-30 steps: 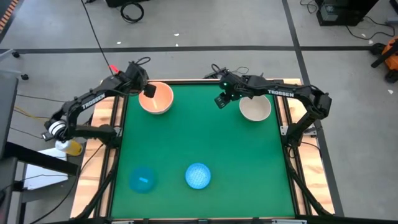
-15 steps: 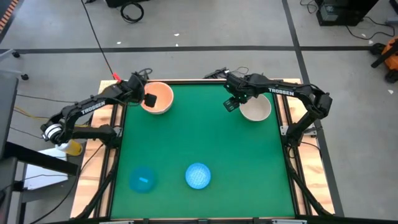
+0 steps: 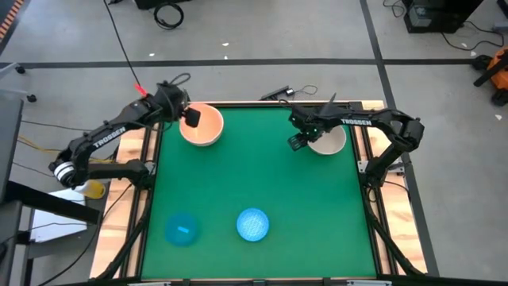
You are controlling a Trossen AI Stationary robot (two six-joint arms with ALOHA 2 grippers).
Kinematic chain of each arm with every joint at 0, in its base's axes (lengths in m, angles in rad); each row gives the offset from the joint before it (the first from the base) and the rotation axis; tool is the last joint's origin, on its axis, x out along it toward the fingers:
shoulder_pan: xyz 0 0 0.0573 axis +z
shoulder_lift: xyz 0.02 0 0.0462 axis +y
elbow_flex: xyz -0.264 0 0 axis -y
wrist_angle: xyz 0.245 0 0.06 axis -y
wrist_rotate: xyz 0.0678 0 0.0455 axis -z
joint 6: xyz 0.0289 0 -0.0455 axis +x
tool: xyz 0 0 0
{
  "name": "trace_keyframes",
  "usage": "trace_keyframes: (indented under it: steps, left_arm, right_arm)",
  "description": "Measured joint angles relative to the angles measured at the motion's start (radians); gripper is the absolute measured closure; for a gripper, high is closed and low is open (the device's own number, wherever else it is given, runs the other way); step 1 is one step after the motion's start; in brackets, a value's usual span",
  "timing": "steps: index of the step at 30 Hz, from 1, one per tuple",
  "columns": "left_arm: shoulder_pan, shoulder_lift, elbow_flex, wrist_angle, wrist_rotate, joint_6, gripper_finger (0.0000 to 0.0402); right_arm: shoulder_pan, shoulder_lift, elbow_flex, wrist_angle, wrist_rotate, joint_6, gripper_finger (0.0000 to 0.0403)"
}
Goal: Nest bowls inside each other
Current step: Stack the grey bowl on top of the transparent light orange bowl
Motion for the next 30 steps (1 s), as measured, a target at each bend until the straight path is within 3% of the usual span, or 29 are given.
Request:
trace_keyframes:
  steps: [3, 8, 13, 16, 26, 30]
  left_arm:
    - [0.000, -0.020, 0.059, -0.031, 0.000, 0.028, 0.0121]
    - [0.002, -0.039, 0.135, -0.087, -0.024, 0.094, 0.0121]
    - [0.013, -0.038, 0.130, -0.097, -0.042, 0.118, 0.0121]
    - [0.013, -0.037, 0.085, -0.097, -0.042, 0.092, 0.0121]
    - [0.013, -0.036, -0.187, -0.023, -0.027, -0.017, 0.0121]
    - [0.013, -0.036, -0.215, -0.020, -0.027, -0.026, 0.0121]
  right_arm:
    - [0.000, 0.012, -0.023, 0.069, -0.010, -0.003, 0.0283]
    - [0.025, 0.005, -0.007, 0.102, 0.022, 0.000, 0.0382]
    - [0.079, 0.014, 0.059, 0.104, 0.024, 0.000, 0.0371]
    - [0.119, 0.012, 0.115, 0.148, 0.022, -0.021, 0.0387]
    - [0.199, 0.013, 0.229, 0.457, 0.017, -0.059, 0.0390]
    - [0.230, 0.013, 0.239, 0.632, -0.019, -0.190, 0.0390]
